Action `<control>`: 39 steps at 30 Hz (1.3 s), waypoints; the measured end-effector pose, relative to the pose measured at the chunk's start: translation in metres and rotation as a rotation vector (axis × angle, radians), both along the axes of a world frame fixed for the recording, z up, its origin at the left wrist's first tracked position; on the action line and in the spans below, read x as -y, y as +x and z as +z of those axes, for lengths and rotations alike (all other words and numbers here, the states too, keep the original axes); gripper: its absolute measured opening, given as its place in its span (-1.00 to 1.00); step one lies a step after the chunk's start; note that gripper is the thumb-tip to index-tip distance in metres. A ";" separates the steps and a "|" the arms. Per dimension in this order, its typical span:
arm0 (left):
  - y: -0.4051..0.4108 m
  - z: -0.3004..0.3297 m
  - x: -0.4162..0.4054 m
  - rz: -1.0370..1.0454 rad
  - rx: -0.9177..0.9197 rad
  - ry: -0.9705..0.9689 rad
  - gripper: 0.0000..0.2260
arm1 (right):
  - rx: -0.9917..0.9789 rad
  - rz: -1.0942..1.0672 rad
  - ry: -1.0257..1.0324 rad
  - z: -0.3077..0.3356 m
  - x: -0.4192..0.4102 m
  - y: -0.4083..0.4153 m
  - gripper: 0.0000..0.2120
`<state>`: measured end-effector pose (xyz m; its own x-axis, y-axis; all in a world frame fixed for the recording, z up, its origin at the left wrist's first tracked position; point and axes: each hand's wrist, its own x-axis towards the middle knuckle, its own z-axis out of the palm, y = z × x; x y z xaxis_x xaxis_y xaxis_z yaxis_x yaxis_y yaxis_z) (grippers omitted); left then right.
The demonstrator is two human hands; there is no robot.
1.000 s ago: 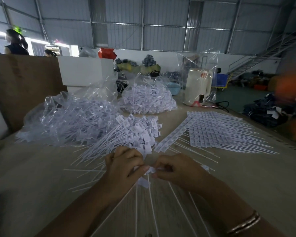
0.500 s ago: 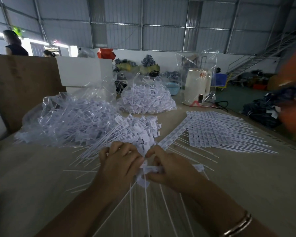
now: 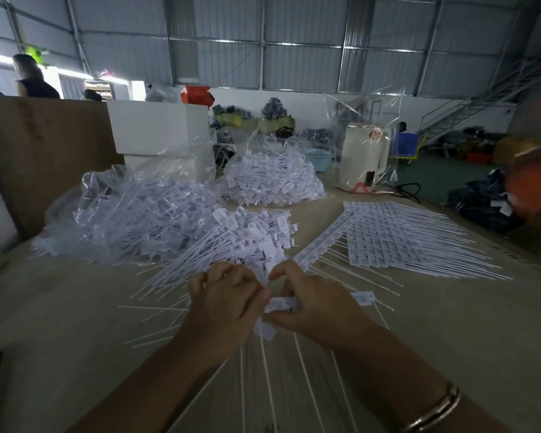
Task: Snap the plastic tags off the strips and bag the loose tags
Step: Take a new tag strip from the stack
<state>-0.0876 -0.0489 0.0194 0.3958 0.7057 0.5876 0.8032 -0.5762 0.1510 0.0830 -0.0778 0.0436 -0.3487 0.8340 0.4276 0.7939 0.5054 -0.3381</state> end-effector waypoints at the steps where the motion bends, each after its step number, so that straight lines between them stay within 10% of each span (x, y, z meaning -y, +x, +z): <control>1: -0.002 0.000 0.001 0.034 0.007 0.019 -0.64 | 0.007 -0.023 -0.002 0.001 0.000 0.003 -0.55; 20: -0.005 0.009 -0.004 -0.283 0.252 -0.164 -0.53 | -0.069 0.070 -0.046 0.001 -0.001 0.017 -0.89; 27: -0.022 0.016 -0.004 -0.218 0.268 0.008 -0.69 | -0.324 -0.048 -0.211 0.010 -0.002 0.053 -0.78; 39: -0.003 0.015 0.007 -0.067 0.097 0.001 -0.55 | -0.098 0.127 0.018 -0.002 0.000 0.001 -0.62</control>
